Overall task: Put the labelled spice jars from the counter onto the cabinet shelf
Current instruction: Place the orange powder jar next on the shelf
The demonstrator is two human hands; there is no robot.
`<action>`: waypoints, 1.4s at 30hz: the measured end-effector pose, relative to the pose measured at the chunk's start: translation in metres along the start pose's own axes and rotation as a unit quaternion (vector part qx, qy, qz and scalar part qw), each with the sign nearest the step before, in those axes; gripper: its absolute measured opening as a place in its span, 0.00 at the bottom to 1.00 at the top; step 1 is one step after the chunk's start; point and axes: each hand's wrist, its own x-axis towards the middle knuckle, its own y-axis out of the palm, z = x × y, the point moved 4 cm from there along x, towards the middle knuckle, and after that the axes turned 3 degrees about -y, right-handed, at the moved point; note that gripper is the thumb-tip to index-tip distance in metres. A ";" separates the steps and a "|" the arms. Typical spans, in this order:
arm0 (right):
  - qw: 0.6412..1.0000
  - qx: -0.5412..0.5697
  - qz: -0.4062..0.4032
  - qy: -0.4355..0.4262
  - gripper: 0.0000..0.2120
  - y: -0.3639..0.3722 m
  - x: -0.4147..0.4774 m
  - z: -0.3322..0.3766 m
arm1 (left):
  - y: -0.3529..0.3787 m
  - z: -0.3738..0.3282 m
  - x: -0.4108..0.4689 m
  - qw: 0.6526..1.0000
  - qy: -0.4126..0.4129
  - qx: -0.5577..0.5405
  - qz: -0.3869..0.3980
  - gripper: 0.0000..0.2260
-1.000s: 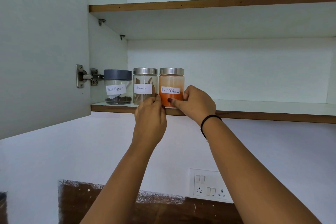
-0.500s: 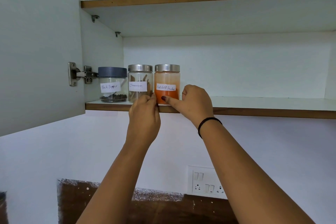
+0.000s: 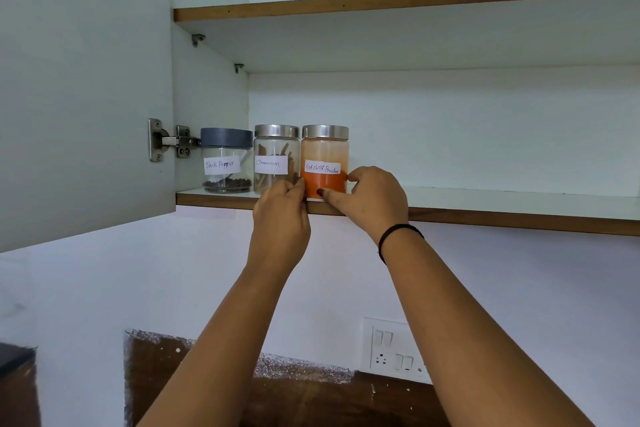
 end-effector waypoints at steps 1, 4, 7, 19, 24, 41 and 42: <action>1.000 -0.003 0.001 -0.001 0.30 0.000 -0.001 0.000 | 0.000 0.000 0.000 1.000 -0.003 0.002 0.001 0.16; 1.000 -0.006 -0.001 -0.001 0.30 0.000 -0.002 0.002 | 0.000 -0.002 0.001 1.000 -0.008 0.011 0.006 0.16; 1.000 -0.008 0.004 0.001 0.30 -0.001 -0.001 0.001 | 0.000 -0.002 0.001 1.000 -0.006 0.014 0.008 0.16; 0.999 0.014 -0.031 -0.009 0.14 -0.004 -0.005 -0.001 | 0.003 0.000 -0.001 1.000 0.000 -0.021 -0.017 0.17; 0.998 0.010 -0.037 -0.057 0.09 -0.007 -0.014 -0.002 | 0.000 0.002 -0.003 0.999 0.008 -0.041 -0.017 0.16; 0.937 0.307 -0.110 -0.128 0.09 -0.019 -0.100 -0.001 | -0.049 -0.001 -0.074 0.949 -0.042 -0.306 -0.062 0.10; 0.934 0.321 -0.103 -0.121 0.09 -0.016 -0.106 -0.001 | -0.050 0.001 -0.084 0.945 -0.057 -0.315 -0.062 0.10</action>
